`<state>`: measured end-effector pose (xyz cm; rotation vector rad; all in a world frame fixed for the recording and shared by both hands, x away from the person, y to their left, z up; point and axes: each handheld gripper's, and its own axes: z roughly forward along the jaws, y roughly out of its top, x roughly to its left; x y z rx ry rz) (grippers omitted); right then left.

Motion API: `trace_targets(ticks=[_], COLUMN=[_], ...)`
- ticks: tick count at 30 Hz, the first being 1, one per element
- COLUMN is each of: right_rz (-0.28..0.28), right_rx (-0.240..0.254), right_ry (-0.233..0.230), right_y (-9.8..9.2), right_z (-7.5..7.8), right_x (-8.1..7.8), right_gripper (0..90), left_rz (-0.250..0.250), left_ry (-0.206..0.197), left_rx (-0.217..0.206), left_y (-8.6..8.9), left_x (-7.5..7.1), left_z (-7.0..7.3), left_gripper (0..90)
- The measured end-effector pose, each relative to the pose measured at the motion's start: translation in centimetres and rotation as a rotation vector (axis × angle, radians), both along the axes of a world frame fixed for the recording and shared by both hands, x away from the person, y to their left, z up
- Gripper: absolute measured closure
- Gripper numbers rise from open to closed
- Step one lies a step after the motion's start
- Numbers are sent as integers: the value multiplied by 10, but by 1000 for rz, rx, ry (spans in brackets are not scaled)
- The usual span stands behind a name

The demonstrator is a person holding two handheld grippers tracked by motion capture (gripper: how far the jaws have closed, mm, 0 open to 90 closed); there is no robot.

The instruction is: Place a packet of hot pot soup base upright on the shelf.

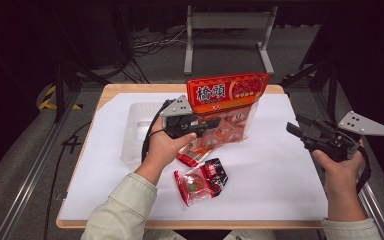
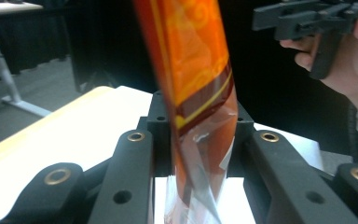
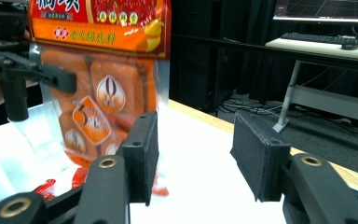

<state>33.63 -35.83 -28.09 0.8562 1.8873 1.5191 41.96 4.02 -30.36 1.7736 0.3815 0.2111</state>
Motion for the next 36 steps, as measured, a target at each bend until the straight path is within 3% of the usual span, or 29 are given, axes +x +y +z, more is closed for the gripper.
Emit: trace_targets(ticks=[10,22,36], right_rz=[-5,-22,-38], right_rx=[-19,-41,-52], right_ry=[10,74,94], right_y=[1,0,-6], right_z=[-4,-18,-23], right_x=[0,1,-6], right_gripper=[536,518,526], left_rz=[66,146,257], left_ry=[-17,-40,-51], left_rx=[-12,24,18], left_y=[28,59,109], left_x=[10,20,36], left_z=[10,20,20], left_gripper=[714,714,713])
